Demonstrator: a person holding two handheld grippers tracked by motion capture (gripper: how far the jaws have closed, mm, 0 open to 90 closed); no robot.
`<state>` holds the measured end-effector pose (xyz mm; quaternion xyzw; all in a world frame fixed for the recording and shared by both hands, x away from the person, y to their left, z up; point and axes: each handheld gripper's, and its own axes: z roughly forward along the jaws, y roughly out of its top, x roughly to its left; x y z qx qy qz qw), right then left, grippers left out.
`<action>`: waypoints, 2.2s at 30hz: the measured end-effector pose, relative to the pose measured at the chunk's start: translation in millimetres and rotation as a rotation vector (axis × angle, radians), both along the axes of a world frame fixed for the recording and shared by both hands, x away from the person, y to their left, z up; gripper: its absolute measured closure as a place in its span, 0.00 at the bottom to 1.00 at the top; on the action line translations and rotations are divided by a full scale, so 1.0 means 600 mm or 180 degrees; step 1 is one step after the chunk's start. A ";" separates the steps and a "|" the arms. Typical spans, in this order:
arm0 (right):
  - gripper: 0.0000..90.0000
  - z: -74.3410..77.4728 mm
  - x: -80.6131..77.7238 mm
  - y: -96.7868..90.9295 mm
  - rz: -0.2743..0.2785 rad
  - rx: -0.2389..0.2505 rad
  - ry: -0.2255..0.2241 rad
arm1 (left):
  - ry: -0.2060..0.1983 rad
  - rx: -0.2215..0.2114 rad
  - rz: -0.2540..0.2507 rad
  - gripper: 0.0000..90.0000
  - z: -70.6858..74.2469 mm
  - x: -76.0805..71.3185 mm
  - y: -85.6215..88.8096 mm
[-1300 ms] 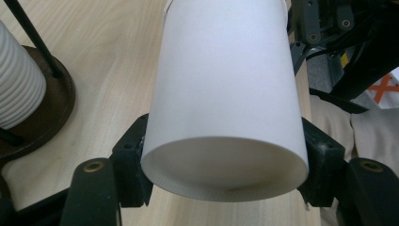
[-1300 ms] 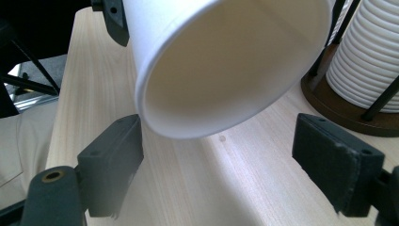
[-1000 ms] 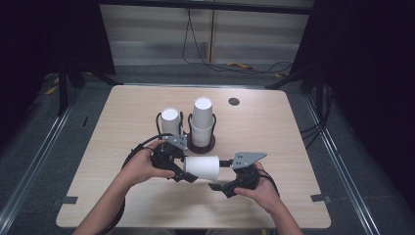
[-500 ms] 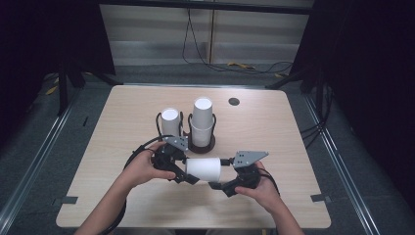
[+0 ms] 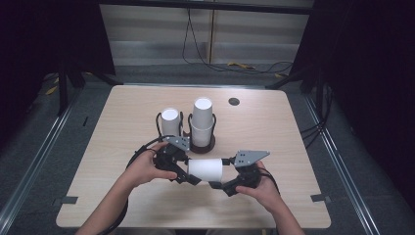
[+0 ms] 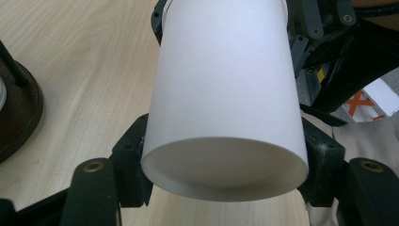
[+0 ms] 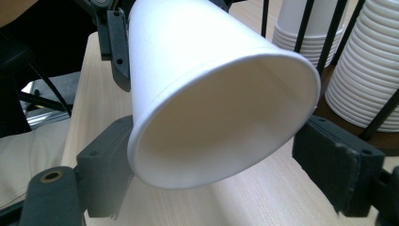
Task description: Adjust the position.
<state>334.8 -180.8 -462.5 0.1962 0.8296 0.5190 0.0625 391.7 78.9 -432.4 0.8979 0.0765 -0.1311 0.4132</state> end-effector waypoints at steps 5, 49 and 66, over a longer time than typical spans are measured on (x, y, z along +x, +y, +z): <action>0.18 0.002 0.000 0.002 0.0040 0.0008 -0.0023 | 0.0036 -0.0030 -0.0020 0.37 -0.001 0.000 0.001; 0.16 0.010 -0.002 -0.001 0.0154 0.0138 -0.0061 | 0.0067 -0.0177 -0.0218 0.37 -0.007 0.004 -0.003; 0.24 0.015 -0.003 -0.006 0.0220 0.0052 -0.0069 | 0.0077 -0.0029 -0.0185 0.35 -0.013 0.006 -0.008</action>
